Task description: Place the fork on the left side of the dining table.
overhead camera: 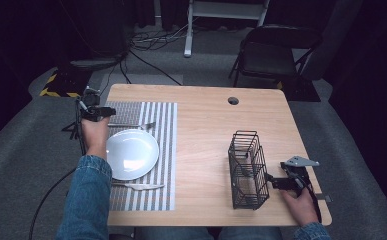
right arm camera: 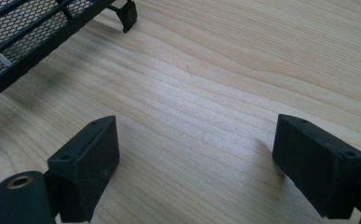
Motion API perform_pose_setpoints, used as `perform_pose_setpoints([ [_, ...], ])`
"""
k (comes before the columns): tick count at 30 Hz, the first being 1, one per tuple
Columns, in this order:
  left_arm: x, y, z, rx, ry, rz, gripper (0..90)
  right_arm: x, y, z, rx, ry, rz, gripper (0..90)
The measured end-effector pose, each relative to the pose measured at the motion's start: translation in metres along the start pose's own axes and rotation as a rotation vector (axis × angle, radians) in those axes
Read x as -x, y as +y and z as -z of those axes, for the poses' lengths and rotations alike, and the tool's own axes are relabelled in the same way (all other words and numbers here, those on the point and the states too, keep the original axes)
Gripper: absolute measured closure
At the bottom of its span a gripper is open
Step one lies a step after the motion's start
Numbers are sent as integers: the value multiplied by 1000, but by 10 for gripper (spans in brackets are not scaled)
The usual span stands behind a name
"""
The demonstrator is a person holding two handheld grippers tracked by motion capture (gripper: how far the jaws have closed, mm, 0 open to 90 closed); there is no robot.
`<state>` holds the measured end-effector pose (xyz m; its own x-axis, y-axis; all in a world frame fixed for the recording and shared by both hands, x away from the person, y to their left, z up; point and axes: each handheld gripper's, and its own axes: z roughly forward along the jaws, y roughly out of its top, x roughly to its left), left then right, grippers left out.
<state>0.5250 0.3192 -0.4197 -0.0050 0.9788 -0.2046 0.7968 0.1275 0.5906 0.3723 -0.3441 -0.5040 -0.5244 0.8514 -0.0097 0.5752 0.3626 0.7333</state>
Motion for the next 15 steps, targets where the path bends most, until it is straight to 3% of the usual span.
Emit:
perform_pose_setpoints([
  [11, 34, -3, 48, 109, -50, -116, 447, 0, 0, 0, 0, 0, 0, 147],
  [15, 45, -6, 68, 142, -105, -137, 447, 0, 0, 0, 0, 0, 0, 147],
])
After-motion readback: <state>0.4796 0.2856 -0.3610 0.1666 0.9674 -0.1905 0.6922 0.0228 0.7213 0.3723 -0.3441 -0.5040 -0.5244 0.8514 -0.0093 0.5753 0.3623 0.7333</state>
